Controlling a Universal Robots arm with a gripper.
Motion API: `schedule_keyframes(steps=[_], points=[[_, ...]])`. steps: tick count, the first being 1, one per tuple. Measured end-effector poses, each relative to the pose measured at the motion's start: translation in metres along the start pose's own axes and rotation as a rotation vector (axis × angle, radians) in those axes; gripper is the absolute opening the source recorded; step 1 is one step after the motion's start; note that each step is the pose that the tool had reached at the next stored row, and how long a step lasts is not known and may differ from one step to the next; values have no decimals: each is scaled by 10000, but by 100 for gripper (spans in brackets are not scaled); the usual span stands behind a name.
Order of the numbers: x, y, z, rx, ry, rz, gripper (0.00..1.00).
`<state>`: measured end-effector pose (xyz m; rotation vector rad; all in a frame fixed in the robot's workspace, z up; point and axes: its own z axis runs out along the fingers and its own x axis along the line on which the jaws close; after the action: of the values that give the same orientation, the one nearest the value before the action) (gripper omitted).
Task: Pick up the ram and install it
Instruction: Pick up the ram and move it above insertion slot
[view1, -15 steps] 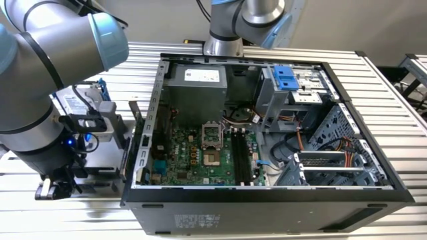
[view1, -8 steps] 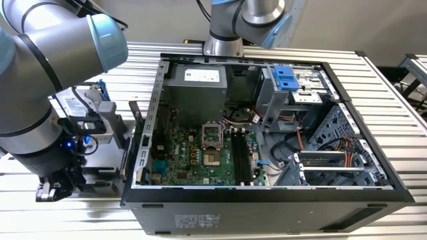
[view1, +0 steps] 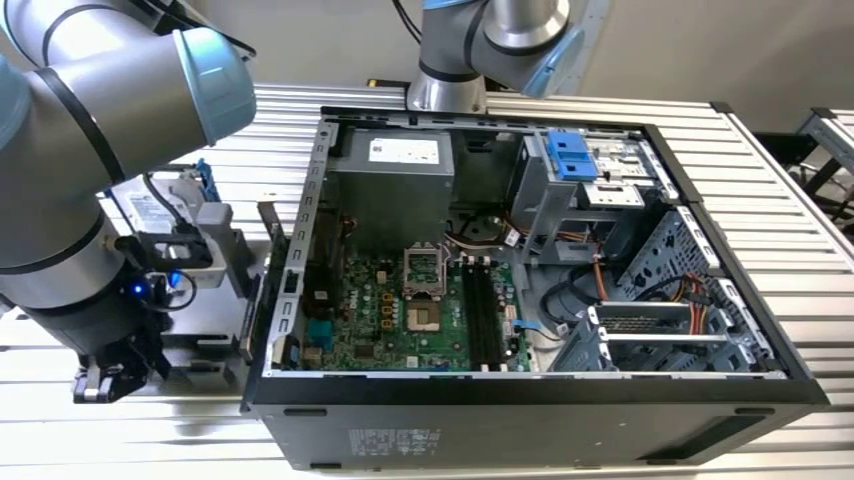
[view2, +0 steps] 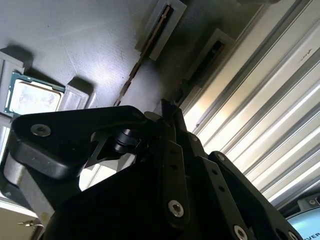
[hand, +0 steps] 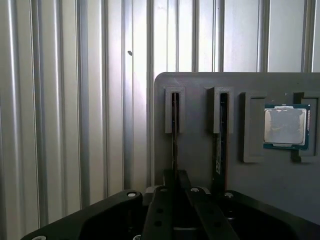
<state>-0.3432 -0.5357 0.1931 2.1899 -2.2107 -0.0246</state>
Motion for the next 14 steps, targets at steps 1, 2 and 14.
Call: schedule_keyframes(steps=[1, 2, 14], points=[[0, 0, 0, 0, 0, 0, 100], [0, 0, 0, 1, -1, 0, 100], [4, 2, -52, -1, 0, 6, 0]])
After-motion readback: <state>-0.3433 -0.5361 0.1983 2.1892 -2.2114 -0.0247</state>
